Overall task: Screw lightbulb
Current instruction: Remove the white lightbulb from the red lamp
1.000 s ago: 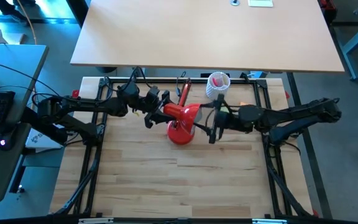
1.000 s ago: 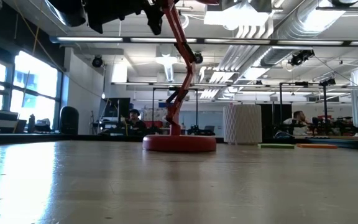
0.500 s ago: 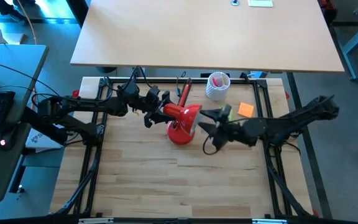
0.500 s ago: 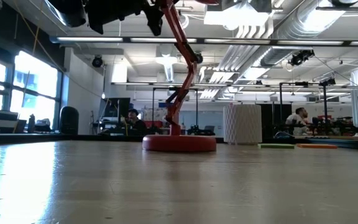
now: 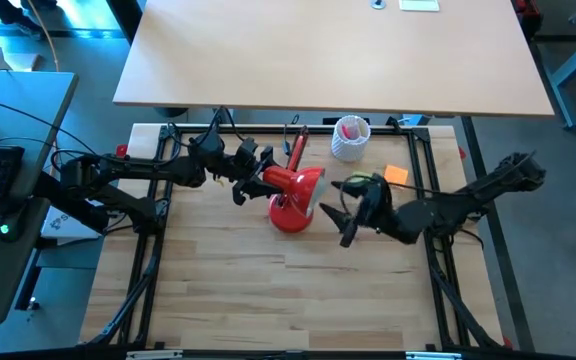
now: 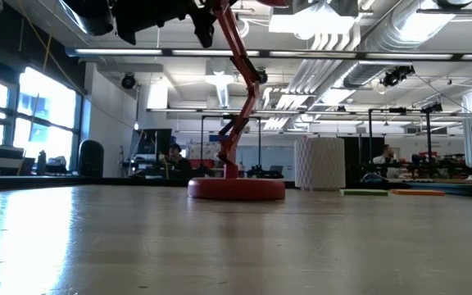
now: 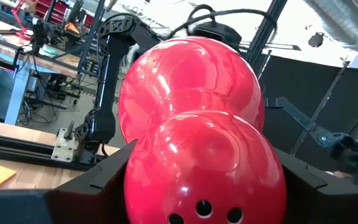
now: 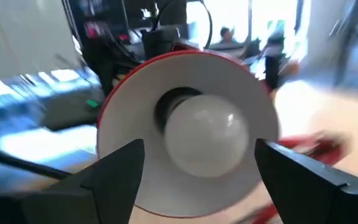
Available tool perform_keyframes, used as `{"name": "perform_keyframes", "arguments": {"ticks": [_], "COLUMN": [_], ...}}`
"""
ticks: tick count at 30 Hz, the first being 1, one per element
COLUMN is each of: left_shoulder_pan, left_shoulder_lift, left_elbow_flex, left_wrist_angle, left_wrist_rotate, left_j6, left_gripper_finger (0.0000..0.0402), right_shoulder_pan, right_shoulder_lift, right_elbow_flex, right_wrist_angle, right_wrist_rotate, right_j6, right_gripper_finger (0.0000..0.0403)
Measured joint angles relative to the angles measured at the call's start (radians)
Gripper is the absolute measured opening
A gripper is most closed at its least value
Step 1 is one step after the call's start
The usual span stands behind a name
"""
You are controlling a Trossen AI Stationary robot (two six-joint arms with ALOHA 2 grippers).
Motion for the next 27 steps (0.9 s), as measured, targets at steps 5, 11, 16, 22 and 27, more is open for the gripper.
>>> {"name": "perform_keyframes", "arguments": {"ticks": [5,11,16,22,27], "left_shoulder_pan": [0.002,0.006,-0.001,-0.004,-0.004], "left_shoulder_lift": [-0.001,-0.001,0.002,0.001,0.001], "left_elbow_flex": [-0.003,-0.003,-0.001,-0.001,-0.001], "left_wrist_angle": [0.007,0.013,0.015,0.014,0.017], "left_wrist_rotate": [0.013,0.015,0.016,0.008,0.016], "left_j6": [0.0,0.004,0.034,0.038,0.028], "left_gripper_finger": [0.0251,0.0251,0.0251,0.0251,0.0251], "right_shoulder_pan": [-0.109,-0.209,-0.284,-0.333,-0.337], "right_shoulder_lift": [-0.012,-0.017,-0.004,0.012,0.015], "right_elbow_flex": [0.0,0.003,0.002,0.002,0.0], "right_wrist_angle": [-0.03,-0.071,-0.081,-0.064,0.02], "right_wrist_rotate": [-0.254,-0.363,-0.572,-0.612,-0.675], "right_j6": [0.332,0.446,0.539,0.451,0.361], "right_gripper_finger": [0.0303,0.0303,0.0303,0.0303,0.0303]}}
